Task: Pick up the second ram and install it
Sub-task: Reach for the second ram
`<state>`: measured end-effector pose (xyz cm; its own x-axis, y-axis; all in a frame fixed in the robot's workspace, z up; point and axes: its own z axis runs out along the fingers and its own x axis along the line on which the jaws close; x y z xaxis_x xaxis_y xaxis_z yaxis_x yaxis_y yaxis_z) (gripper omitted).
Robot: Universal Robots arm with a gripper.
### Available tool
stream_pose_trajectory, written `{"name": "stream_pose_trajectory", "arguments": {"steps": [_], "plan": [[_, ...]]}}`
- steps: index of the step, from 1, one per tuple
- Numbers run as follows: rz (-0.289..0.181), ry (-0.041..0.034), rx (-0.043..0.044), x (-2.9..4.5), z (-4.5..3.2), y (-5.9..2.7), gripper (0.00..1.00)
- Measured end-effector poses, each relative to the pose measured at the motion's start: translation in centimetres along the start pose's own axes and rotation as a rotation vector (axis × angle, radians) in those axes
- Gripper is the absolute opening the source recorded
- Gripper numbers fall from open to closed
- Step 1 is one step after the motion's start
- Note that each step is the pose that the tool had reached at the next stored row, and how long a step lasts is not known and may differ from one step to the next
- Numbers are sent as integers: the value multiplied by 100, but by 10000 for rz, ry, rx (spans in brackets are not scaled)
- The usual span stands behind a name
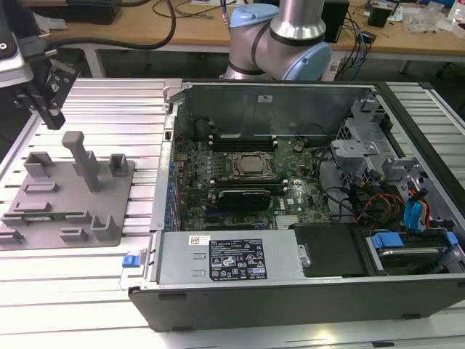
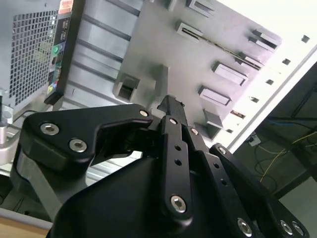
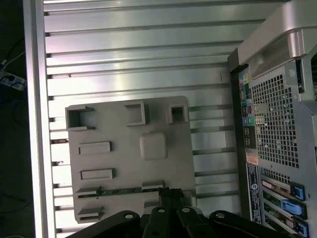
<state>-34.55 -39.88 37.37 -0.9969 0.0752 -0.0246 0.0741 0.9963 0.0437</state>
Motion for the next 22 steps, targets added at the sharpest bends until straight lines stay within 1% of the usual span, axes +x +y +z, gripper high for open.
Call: {"name": "stream_pose_trajectory", "arguments": {"steps": [2,3,5,7,9,11,14,17,22], "plan": [[0,0,5,44,28,-4,8],[1,0,5,77,50,-8,8],[0,0,5,114,73,-13,8],[-2,1,5,186,112,-46,8],[1,0,4,231,143,-84,8],[0,1,5,259,164,-112,8],[0,1,5,315,239,-207,8],[0,0,4,347,284,-250,8],[0,0,4,393,351,-292,8]]}}
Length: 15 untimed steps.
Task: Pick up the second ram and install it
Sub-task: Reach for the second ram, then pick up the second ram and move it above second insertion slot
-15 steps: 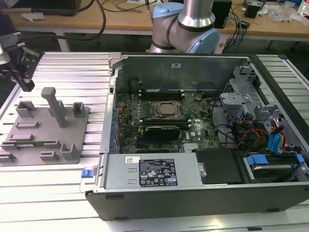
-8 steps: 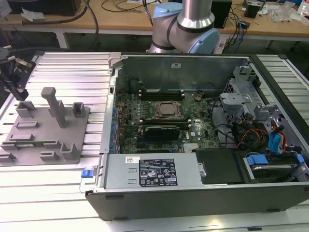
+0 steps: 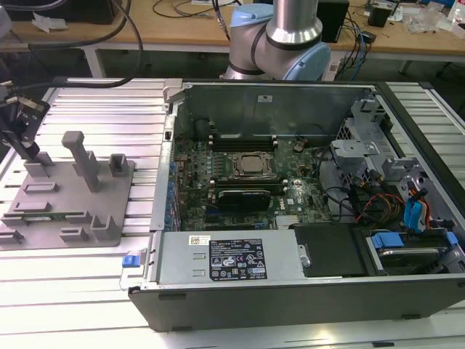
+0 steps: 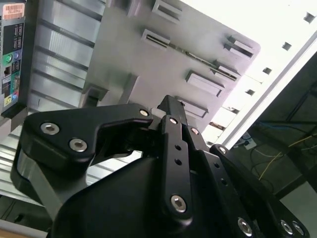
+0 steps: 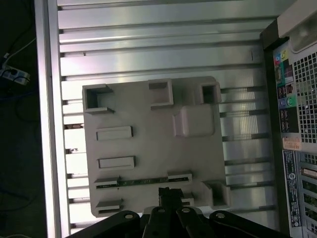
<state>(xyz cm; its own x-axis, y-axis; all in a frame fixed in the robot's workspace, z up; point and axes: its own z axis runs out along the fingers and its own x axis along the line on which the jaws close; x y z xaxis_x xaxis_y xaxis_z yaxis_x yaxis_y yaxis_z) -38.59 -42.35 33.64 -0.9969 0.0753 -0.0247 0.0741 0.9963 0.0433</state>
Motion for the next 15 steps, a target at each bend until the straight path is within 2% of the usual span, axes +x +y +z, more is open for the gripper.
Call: {"name": "stream_pose_trajectory", "arguments": {"steps": [2,15], "plan": [[1,-2,-1,23,35,-21,8],[0,1,1,28,37,-22,8]]}}
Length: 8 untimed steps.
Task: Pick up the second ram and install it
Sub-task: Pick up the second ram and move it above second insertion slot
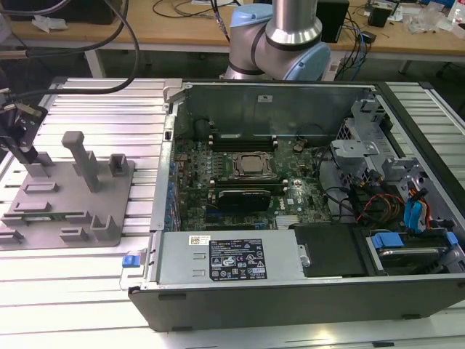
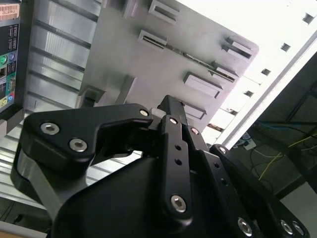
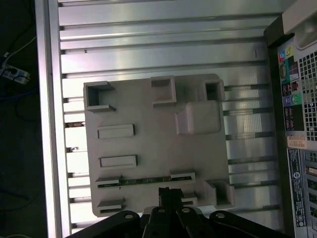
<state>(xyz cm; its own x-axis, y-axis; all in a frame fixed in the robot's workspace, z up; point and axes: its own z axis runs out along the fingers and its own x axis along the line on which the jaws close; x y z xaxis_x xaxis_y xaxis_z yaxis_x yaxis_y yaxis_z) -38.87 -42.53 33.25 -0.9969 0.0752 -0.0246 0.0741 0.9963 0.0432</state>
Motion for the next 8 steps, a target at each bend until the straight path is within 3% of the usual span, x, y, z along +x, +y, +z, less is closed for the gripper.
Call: {"name": "stream_pose_trajectory", "arguments": {"steps": [3,8], "plan": [[-111,5,-2,0,0,0,8],[-2244,97,-52,0,2,0,8]]}}
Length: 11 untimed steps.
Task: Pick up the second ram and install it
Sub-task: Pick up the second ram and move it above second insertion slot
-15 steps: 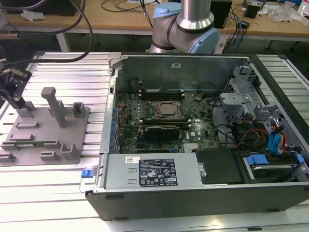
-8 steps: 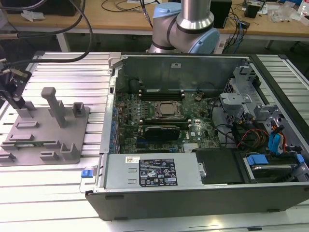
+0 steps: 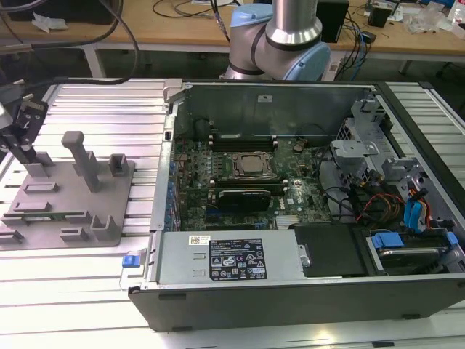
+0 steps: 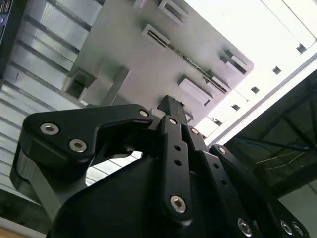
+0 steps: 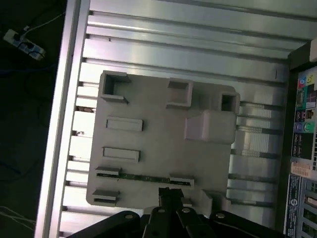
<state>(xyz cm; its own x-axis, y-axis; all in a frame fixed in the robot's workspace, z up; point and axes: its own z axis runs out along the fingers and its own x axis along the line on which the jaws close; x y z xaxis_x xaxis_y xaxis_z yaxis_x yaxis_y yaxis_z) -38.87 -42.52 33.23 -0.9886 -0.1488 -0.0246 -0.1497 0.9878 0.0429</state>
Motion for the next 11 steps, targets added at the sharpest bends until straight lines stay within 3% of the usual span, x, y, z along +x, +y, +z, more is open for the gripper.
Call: {"name": "stream_pose_trajectory", "arguments": {"steps": [5,9,11], "plan": [[-1720,74,-42,0,5,0,8],[-3370,144,-83,0,11,-1,8],[-3789,162,-93,0,12,-1,8]]}}
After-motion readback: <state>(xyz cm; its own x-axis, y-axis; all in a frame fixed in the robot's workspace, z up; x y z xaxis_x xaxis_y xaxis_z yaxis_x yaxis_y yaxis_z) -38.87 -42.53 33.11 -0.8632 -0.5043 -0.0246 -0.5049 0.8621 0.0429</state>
